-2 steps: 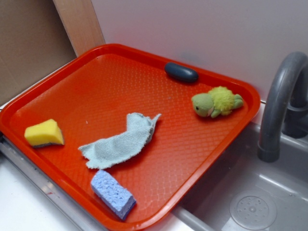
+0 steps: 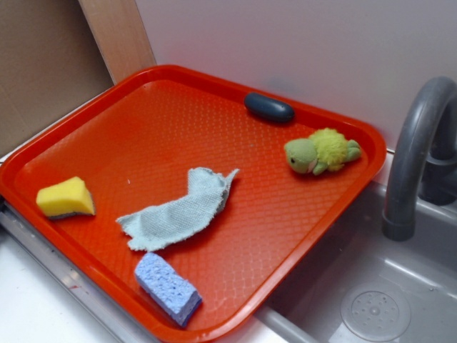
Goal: Grab the green animal.
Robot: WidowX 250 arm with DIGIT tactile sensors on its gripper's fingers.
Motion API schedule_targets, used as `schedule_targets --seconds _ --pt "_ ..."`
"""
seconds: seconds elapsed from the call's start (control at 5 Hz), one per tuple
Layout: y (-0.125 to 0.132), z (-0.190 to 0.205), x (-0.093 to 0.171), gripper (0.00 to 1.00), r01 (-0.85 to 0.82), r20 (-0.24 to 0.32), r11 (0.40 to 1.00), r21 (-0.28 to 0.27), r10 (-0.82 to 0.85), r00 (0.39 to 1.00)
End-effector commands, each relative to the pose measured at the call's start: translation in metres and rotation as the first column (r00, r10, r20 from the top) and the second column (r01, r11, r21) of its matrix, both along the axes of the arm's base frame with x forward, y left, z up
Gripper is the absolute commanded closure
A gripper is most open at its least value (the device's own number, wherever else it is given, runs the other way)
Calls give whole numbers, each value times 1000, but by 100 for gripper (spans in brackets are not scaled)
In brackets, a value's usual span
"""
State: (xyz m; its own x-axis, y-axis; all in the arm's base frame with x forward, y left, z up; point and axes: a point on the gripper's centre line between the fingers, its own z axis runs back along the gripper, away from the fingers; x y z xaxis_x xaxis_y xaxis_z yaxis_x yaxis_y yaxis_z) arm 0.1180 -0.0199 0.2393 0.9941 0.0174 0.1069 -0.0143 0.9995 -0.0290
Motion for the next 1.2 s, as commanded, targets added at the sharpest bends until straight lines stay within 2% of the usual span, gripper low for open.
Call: schedule_targets --seconds 0.0,0.2,0.4,0.6,0.8,1.0 --pt "-77 -3 26 0 237 236 971 -41 -221 946" --pt "-124 -6 51 0 347 355 938 -25 -316 880" --pt "-165 -22 83 0 431 469 897 -96 -341 815" --pt "-198 -43 111 0 463 495 874 -146 -340 800" --pt "-230 -61 134 0 511 495 850 -127 -392 776" --pt "-275 -90 147 0 584 473 804 -115 -473 744"
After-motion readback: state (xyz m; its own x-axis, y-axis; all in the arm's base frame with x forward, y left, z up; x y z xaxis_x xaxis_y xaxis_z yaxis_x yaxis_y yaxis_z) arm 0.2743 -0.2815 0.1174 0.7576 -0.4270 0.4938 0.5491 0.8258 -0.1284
